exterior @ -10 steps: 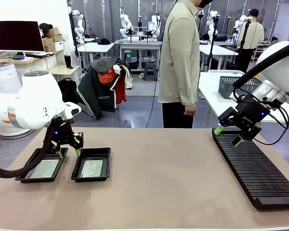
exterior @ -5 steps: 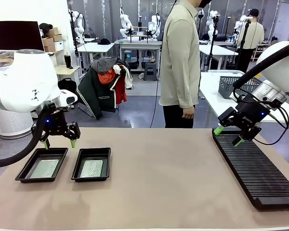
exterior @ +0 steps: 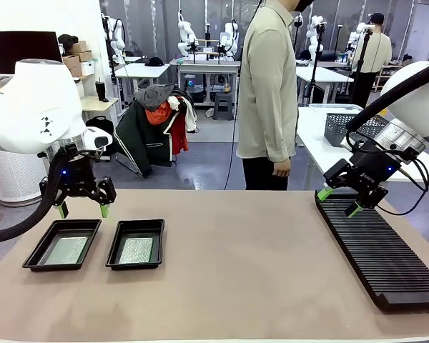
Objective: Inspect and transfer BCBs to ESD trays.
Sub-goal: Pick up the ESD tray and place it on the left side of the table.
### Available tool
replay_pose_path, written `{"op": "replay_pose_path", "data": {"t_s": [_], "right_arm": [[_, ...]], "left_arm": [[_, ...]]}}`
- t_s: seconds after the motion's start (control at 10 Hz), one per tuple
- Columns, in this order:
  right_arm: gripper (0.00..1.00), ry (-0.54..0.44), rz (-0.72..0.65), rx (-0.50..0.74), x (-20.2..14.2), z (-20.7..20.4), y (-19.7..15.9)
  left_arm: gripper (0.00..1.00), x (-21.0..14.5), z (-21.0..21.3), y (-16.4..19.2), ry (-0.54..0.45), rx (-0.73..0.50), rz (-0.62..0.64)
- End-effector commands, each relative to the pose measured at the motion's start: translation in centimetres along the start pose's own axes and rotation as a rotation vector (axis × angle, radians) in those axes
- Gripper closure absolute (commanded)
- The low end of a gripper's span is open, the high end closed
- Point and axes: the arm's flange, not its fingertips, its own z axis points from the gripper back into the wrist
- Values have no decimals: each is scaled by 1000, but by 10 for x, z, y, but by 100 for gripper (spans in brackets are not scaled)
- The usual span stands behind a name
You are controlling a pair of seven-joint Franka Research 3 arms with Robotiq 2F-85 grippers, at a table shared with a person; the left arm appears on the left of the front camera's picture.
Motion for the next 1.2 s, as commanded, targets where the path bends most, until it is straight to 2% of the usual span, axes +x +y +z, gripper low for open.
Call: {"op": "replay_pose_path", "data": {"t_s": [0.0,1.1], "right_arm": [[0,-10,-20,-7,0,0,2],[0,-10,-20,-7,0,0,2]], "left_arm": [[0,-1,-3,0,-7,4,14],[0,-1,-3,0,-7,4,14]]}}
